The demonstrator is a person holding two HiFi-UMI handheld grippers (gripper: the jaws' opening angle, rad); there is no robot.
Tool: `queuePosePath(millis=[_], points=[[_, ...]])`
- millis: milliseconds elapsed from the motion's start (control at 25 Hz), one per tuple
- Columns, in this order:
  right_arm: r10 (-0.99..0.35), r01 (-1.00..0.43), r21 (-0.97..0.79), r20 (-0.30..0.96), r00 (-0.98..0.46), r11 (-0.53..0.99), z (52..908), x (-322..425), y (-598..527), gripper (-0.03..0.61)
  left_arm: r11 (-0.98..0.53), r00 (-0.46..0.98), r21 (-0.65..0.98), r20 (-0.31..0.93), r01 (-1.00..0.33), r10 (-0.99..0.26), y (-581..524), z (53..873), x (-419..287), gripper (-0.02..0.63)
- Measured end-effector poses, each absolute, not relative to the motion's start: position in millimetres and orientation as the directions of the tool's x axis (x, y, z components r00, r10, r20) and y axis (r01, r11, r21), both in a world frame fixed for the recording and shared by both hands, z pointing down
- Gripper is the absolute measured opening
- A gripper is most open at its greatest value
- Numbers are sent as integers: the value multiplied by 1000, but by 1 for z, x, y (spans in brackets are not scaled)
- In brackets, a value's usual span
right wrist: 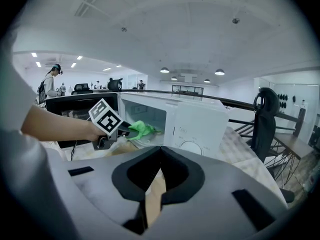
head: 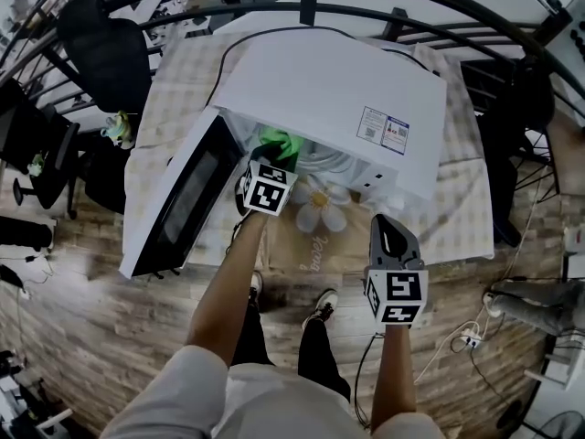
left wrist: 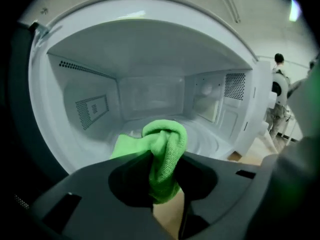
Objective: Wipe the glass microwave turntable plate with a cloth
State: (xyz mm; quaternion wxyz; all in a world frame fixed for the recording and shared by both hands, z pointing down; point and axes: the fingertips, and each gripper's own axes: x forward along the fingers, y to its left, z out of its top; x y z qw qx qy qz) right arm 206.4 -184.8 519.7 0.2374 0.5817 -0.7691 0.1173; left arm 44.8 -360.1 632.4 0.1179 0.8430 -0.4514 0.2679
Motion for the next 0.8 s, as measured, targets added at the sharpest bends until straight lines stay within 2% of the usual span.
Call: queuePosePath(millis=[480,640,800], points=[[-882,-933,177,420,-215,312,456,235,-174,14,-703,563,4,601,-712,-567,-276,624,140,129],[-886,-929,145,380,-265,340,433,238,-170,14,-706,585,40,595,-707,-552,-244,611,145,129],[-887,-919,148,355,-295,365,403,233,-167,14,-662,602,96,528,-743,-599,-221,578,125,129]])
